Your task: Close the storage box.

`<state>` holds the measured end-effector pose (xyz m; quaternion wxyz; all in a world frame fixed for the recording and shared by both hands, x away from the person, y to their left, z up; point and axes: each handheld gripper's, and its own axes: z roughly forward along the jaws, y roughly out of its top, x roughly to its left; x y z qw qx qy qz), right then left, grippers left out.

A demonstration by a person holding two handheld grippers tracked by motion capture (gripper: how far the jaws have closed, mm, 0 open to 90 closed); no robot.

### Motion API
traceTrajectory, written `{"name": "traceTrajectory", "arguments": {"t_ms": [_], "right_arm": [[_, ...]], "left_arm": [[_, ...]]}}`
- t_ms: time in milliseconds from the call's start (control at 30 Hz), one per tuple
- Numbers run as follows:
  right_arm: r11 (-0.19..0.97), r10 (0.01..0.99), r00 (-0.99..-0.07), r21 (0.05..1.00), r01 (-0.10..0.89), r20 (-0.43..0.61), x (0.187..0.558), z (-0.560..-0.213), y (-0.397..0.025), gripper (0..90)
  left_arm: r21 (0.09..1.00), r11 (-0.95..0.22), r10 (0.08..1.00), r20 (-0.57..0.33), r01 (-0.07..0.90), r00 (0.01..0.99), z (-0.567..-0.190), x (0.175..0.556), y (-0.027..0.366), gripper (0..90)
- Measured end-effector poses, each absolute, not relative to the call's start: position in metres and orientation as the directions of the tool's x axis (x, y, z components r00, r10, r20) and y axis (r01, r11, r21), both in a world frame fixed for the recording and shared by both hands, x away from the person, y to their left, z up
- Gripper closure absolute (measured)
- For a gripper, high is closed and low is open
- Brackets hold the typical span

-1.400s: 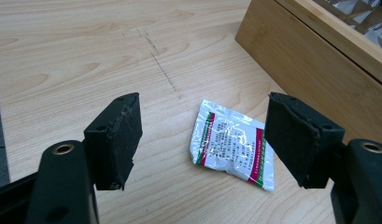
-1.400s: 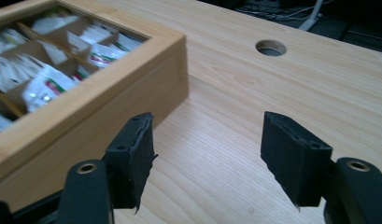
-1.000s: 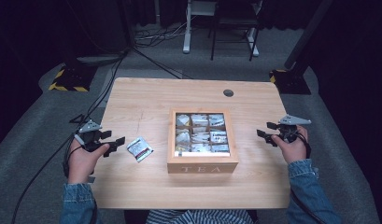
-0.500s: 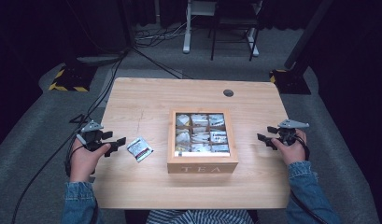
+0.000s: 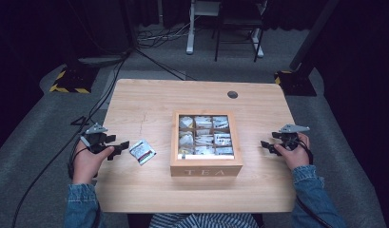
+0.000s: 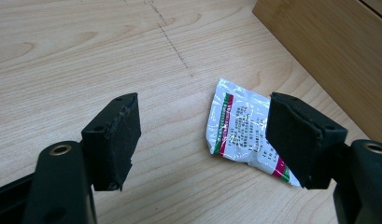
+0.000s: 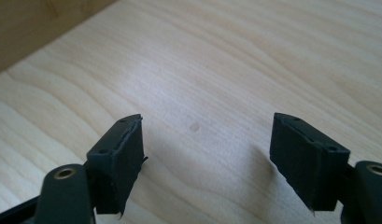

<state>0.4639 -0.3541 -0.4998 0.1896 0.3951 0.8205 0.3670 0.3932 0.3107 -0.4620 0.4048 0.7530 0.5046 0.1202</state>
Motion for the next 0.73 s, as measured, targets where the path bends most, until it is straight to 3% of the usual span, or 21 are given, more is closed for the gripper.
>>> {"name": "traceTrajectory", "arguments": {"t_ms": [333, 733], "right_arm": [[0.397, 0.818, -0.575, 0.726, 0.562, -0.002, 0.4693, -0.5041, -0.3539, 9.4], [0.387, 0.83, -0.557, 0.721, 0.575, -0.001, 0.4706, -0.5045, -0.3533, 6.3]], "left_arm": [[0.724, -0.157, 0.861, -0.232, 0.671, 0.452, -0.4646, 0.3937, 0.3119, 27.4], [0.722, -0.16, 0.863, -0.229, 0.673, 0.451, -0.4657, 0.3945, 0.3131, 27.2]]}}
